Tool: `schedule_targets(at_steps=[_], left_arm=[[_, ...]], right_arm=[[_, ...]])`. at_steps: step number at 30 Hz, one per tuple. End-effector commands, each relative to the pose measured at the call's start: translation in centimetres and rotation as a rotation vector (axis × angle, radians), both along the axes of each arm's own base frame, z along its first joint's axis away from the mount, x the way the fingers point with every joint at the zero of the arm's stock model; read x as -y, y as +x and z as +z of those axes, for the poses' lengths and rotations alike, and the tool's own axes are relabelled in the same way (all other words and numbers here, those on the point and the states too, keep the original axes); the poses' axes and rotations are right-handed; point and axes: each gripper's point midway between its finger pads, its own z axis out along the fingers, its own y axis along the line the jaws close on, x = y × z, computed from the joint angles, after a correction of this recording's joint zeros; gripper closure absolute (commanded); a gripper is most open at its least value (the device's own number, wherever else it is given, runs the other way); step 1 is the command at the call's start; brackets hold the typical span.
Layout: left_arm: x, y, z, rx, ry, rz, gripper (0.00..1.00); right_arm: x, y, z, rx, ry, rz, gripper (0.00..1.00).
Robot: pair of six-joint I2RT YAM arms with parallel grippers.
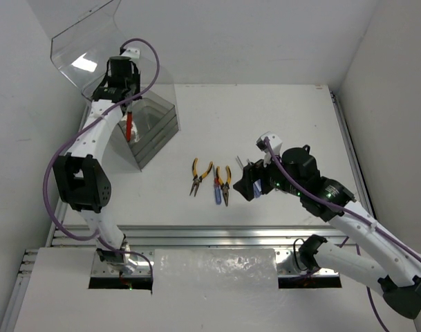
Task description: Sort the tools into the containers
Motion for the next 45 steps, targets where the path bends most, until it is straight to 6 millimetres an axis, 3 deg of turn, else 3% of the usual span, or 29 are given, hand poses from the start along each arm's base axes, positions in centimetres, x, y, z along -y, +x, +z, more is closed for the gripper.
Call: schedule_targets(at_steps=[1,2,5,7,9,12,13,16,19,21,22,23,24,25,27,28,30,31,33,34,36,37,38,39,41,42,45], left_arm=[[0.1,1.8,3.1,0.117,-0.050,0.013,1.00],[0.2,1.8,2.8,0.105,-0.057,0.008,1.00],[0.5,2.0,2.6,0.091,-0.076,0.010,0.83],[0.4,2.1,2.1,0.080,-0.083,0.020,0.81],[0.3,2.2,1.7,0.069,-0.089,0.036,0.72],[-0.2,2.3,1.3,0.058,-0.099,0.077,0.46],[-0.3,2.3,1.2,0.054,-0.104,0.085,0.33],[-0.5,2.2,2.2,0.074,-0.138,0.123,0.20],[0.2,1.8,4.5,0.107,-0.189,0.109,0.18],[1.4,1.0,7.4,0.155,-0.255,0.063,0.15],[1.9,0.5,8.5,0.174,-0.275,0.042,0.00],[2.2,-0.6,11.0,0.219,-0.299,0.030,0.00],[2.7,-1.3,12.1,0.237,-0.336,0.018,0.00],[3.4,-2.9,14.5,0.279,-0.364,-0.022,0.00],[4.3,-4.7,16.7,0.322,-0.427,-0.057,0.00],[5.1,-6.9,18.4,0.355,-0.455,-0.113,0.00],[5.5,-9.2,19.7,0.390,-0.495,-0.126,0.00],[5.5,-11.7,19.7,0.405,-0.504,-0.137,0.00],[5.6,-14.1,19.6,0.436,-0.517,-0.149,0.00],[5.4,-16.5,18.2,0.436,-0.515,-0.144,0.00],[5.6,-18.5,17.2,0.462,-0.526,-0.163,0.00],[5.8,-20.4,14.9,0.448,-0.535,-0.178,0.00],[6.0,-21.2,13.8,0.447,-0.540,-0.192,0.00],[6.2,-22.4,11.7,0.444,-0.542,-0.204,0.00],[6.2,-23.3,9.8,0.452,-0.551,-0.200,0.00],[6.0,-24.0,7.4,0.433,-0.552,-0.188,0.00],[6.1,-24.8,3.6,0.367,-0.554,-0.176,0.00]], right_arm=[[-0.5,0.5,1.0,0.023,0.031,0.000,0.01],[-0.5,0.5,1.0,0.023,0.031,0.002,0.01],[-0.5,0.5,0.9,0.021,0.029,0.004,0.01],[-0.6,0.6,0.9,0.019,0.029,0.002,0.01],[-0.6,0.6,0.8,0.014,0.025,0.001,0.01],[-0.7,0.7,0.6,0.009,0.022,0.002,0.01],[-0.7,0.7,0.6,0.007,0.019,0.003,0.01],[-0.7,0.7,0.3,-0.003,0.012,0.003,0.01],[-0.7,1.0,-0.2,-0.013,-0.006,-0.004,0.01],[-0.5,1.6,-0.7,-0.026,-0.030,-0.037,0.01],[-0.5,2.1,-1.6,-0.050,-0.056,-0.055,0.01],[-0.4,2.2,-2.3,-0.083,-0.074,-0.074,0.01],[-0.2,2.7,-2.5,-0.095,-0.090,-0.111,0.01],[-0.1,3.0,-4.1,-0.159,-0.126,-0.149,0.01],[0.5,4.3,-5.1,-0.175,-0.172,-0.233,0.01],[0.7,4.8,-6.3,-0.205,-0.197,-0.274,0.01],[1.4,6.0,-7.1,-0.203,-0.236,-0.351,0.01],[1.3,6.4,-8.1,-0.224,-0.250,-0.373,0.01],[1.1,6.8,-8.9,-0.232,-0.263,-0.381,0.01],[1.0,7.0,-9.3,-0.237,-0.271,-0.380,0.03],[0.4,7.3,-10.5,-0.260,-0.295,-0.354,0.08],[-0.2,7.1,-11.0,-0.280,-0.297,-0.325,0.17],[-0.6,7.5,-10.9,-0.283,-0.301,-0.323,0.22],[-0.4,7.6,-12.2,-0.315,-0.339,-0.337,0.26],[0.1,8.3,-13.2,-0.312,-0.384,-0.371,0.32],[0.5,8.5,-13.5,-0.308,-0.407,-0.387,0.36],[2.5,9.7,-14.4,-0.312,-0.481,-0.399,0.41]])
